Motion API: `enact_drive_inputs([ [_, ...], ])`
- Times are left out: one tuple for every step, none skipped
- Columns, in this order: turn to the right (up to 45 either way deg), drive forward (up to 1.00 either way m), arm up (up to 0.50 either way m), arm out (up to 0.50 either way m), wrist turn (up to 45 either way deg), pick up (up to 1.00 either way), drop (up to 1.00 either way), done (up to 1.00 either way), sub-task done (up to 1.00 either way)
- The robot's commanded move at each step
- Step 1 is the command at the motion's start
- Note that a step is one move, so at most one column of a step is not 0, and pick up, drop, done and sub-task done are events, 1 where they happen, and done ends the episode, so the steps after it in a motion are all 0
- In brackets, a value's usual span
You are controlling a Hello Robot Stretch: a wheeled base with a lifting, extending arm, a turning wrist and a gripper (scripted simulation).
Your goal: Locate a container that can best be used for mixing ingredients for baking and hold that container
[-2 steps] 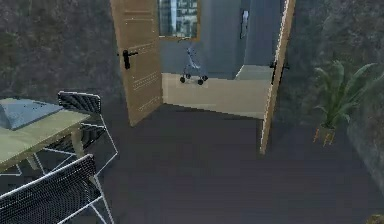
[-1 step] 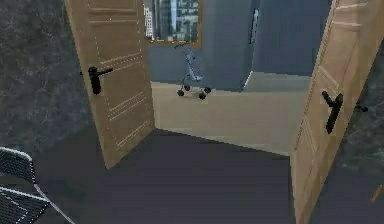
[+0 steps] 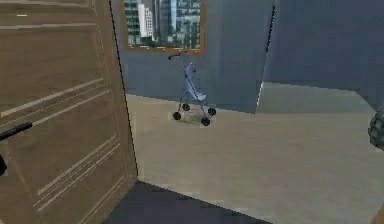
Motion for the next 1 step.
enact_drive_inputs([
  [0.0, 1.00, 0.00, 0.00, 0.0, 0.00, 0.00, 0.00, 0.00],
])
